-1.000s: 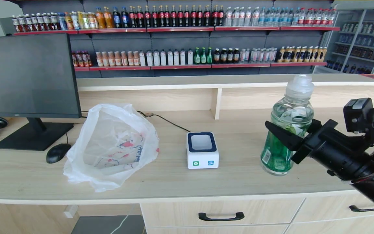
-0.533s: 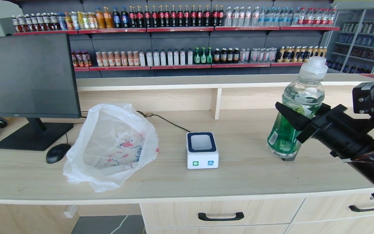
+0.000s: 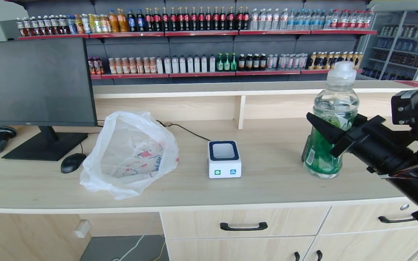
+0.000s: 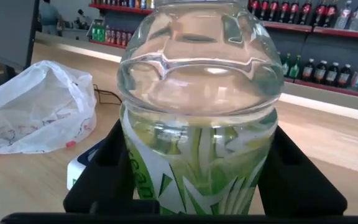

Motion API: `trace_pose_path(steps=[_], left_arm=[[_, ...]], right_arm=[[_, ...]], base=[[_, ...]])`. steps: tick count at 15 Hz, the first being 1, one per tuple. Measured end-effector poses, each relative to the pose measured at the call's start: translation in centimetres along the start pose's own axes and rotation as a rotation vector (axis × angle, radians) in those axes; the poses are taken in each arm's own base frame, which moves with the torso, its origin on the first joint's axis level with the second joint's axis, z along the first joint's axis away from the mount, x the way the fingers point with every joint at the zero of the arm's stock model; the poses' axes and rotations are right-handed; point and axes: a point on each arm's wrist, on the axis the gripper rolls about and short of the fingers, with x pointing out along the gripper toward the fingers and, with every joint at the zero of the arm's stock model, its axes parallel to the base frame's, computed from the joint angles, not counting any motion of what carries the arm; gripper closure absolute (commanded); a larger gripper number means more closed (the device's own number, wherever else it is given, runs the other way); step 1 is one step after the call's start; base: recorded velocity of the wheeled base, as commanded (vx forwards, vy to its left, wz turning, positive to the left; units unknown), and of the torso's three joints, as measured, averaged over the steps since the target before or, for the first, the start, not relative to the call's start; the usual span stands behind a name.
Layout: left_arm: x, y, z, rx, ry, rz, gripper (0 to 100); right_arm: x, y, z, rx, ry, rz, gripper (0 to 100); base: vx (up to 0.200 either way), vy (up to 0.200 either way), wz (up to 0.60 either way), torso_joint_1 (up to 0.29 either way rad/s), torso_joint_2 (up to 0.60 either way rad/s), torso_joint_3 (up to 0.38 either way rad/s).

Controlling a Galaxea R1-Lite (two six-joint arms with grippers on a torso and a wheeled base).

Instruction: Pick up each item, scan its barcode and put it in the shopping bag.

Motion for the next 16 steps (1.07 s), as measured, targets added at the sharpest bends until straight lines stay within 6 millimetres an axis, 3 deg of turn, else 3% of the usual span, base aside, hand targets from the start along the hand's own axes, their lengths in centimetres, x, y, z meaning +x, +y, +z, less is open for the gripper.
trace_pose_path(steps=[7, 16], left_arm=[[0.0, 0.0, 0.03, -0.002, -0.003, 0.0, 0], [0.0, 0.0, 0.03, -0.002, -0.003, 0.0, 0]], right_arm=[[0.07, 0.07, -0.18, 0.003, 0.002, 0.004, 100], [0.87, -0.34, -0.68, 0.002, 0.006, -0.001, 100]], base=[[0.0, 0.0, 0.51, 0.001, 0.0, 0.003], [0.0, 0.0, 0.0, 0.0, 0.0, 0.0]])
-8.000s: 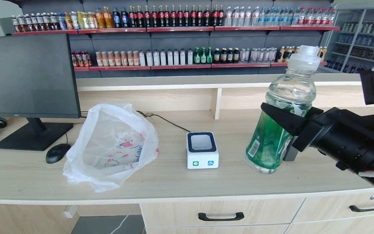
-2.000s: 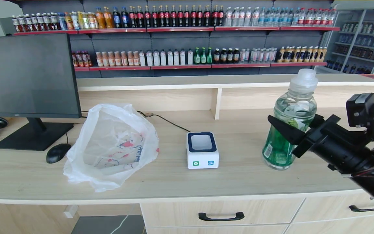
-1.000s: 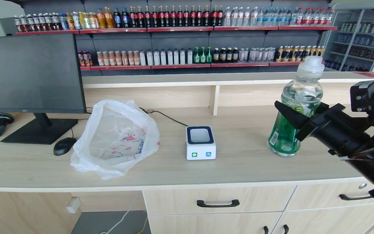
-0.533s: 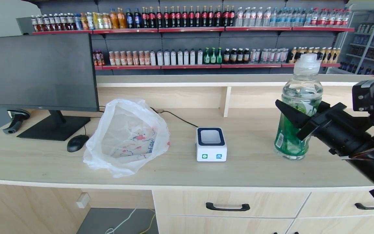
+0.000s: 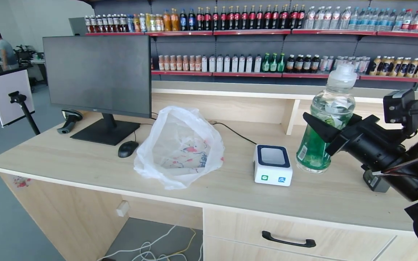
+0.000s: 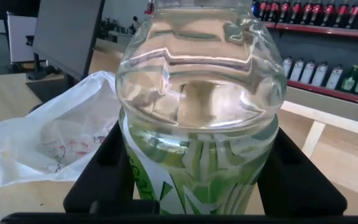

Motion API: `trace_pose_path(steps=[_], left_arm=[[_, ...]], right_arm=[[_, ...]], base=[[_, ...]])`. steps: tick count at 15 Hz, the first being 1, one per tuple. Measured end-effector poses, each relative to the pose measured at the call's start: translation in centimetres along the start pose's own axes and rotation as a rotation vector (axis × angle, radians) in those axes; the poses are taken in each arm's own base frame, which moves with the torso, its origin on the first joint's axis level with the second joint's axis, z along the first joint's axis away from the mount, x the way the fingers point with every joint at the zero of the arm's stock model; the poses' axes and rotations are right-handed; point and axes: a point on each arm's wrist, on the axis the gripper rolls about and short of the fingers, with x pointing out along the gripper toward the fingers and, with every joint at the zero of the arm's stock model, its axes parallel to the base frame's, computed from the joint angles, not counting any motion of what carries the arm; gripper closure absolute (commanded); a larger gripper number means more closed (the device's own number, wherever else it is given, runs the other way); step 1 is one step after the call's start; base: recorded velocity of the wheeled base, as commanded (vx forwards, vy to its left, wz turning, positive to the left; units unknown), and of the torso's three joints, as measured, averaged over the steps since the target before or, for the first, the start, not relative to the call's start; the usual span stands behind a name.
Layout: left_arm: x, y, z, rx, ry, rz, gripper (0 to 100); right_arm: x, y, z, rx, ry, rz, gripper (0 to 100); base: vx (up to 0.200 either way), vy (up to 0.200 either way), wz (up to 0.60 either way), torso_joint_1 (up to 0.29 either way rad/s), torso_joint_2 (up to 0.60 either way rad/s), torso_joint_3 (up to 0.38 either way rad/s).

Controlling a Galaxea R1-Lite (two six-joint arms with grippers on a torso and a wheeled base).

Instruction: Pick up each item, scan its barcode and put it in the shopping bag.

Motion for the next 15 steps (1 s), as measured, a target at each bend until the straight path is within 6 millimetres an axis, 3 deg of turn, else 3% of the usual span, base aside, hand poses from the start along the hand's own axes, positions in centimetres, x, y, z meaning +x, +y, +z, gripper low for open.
trace_pose_path(steps=[8, 12, 15], left_arm=[[0.0, 0.0, 0.0, 0.0, 0.0, 0.0, 0], [0.0, 0.0, 0.0, -0.001, 0.0, 0.0, 0], [0.0, 0.0, 0.0, 0.0, 0.0, 0.0, 0]], right_arm=[[3.7, -0.8, -0.4, -0.143, -0.073, 0.015, 100], [4.5, -0.3, -1.6, -0.192, -0.066, 0.134, 100], [5.5, 0.4, -1.8, -0.368, -0.106, 0.171, 100]], base=[[0.0, 0.0, 0.0, 0.0, 0.0, 0.0], [0.0, 0.0, 0.0, 0.0, 0.0, 0.0], [0.0, 0.0, 0.0, 0.0, 0.0, 0.0]])
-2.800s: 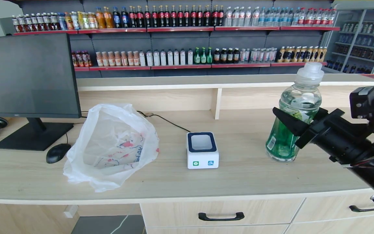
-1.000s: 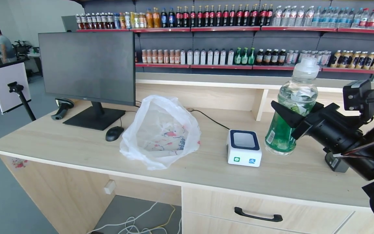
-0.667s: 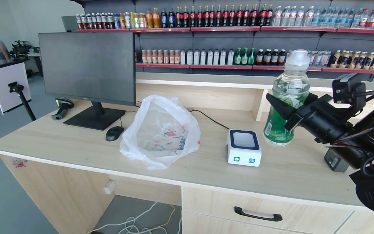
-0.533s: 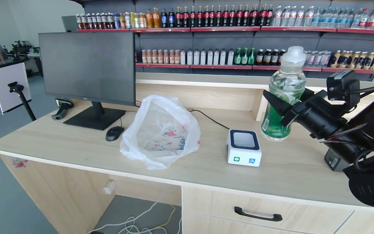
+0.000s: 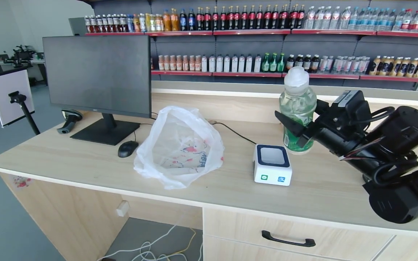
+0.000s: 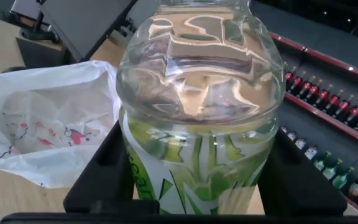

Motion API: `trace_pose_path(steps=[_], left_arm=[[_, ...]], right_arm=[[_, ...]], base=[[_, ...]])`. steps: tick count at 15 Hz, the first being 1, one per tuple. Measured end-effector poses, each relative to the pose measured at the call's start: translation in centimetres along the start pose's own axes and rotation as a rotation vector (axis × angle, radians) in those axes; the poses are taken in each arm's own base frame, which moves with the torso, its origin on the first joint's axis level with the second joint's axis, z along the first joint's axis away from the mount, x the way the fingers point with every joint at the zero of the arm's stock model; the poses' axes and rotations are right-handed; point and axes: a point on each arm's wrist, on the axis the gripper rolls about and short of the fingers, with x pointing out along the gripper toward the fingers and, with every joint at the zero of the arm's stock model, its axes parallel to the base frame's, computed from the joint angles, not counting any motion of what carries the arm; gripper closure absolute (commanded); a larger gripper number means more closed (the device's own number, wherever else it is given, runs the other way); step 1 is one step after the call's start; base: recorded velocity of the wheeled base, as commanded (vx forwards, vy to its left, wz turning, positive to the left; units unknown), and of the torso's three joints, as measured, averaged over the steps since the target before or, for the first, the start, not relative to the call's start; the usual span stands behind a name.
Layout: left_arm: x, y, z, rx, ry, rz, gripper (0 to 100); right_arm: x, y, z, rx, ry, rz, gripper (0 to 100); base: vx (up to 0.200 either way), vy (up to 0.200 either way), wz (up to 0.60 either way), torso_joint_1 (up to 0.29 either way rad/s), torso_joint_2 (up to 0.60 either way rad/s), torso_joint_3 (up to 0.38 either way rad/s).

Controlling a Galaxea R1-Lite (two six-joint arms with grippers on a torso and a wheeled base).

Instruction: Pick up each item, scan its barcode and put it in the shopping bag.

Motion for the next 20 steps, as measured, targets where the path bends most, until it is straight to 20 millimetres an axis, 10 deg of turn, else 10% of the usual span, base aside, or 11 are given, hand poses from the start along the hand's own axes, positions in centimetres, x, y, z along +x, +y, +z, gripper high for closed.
trace_pose_path(steps=[20], left_arm=[[0.0, 0.0, 0.0, 0.001, 0.0, 0.0, 0]], right_arm=[[2.2, 3.6, -4.4, -0.525, -0.122, 0.259, 100]], base=[[0.0, 0.0, 0.0, 0.0, 0.0, 0.0]])
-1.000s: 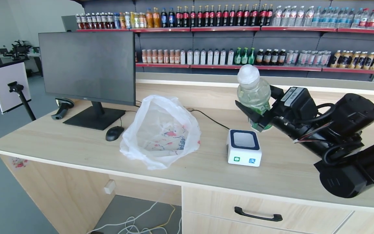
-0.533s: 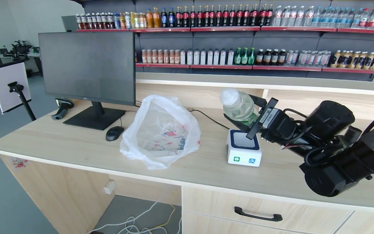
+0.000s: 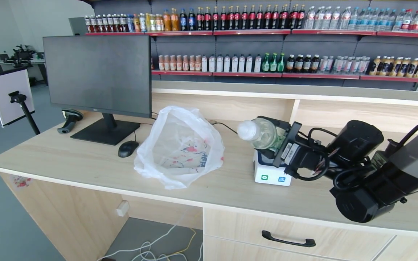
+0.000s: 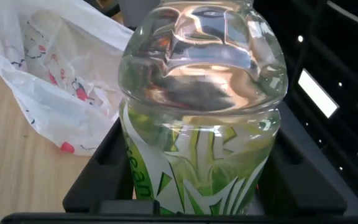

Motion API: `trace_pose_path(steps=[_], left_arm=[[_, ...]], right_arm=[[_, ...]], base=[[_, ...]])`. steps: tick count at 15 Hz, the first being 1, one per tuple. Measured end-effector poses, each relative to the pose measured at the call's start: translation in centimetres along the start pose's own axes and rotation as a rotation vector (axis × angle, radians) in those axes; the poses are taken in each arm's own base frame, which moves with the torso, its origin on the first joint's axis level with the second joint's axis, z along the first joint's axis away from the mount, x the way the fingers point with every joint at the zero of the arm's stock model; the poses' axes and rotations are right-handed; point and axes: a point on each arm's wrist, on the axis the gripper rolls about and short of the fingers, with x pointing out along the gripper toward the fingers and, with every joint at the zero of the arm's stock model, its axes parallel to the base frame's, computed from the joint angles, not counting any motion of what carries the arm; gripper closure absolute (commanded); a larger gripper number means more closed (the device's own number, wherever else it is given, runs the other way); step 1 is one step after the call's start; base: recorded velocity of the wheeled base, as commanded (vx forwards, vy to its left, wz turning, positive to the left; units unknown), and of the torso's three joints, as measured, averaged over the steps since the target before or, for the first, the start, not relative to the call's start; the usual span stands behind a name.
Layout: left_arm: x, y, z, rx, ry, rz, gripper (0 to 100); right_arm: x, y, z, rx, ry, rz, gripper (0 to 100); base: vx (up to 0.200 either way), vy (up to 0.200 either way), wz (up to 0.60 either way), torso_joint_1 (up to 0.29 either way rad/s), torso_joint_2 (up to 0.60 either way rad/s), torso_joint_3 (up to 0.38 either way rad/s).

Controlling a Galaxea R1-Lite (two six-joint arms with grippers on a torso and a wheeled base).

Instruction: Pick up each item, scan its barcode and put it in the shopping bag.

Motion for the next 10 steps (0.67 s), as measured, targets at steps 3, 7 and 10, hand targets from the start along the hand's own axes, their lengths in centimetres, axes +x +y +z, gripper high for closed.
trace_pose_path(steps=[3, 7, 10], left_arm=[[0.0, 0.0, 0.0, -0.001, 0.0, 0.0, 0], [0.0, 0.0, 0.0, -0.003, 0.0, 0.0, 0], [0.0, 0.0, 0.0, -0.002, 0.0, 0.0, 0]], right_arm=[[-0.45, 0.71, -0.01, -0.033, 0.01, 0.025, 100], [-0.66, 1.07, 0.04, -0.059, 0.006, 0.042, 100], [-0.67, 1.18, 0.08, -0.064, 0.005, 0.046, 100]], base=[[0.0, 0.0, 0.0, 0.0, 0.0, 0.0], [0.0, 0.0, 0.0, 0.0, 0.0, 0.0], [0.0, 0.0, 0.0, 0.0, 0.0, 0.0]])
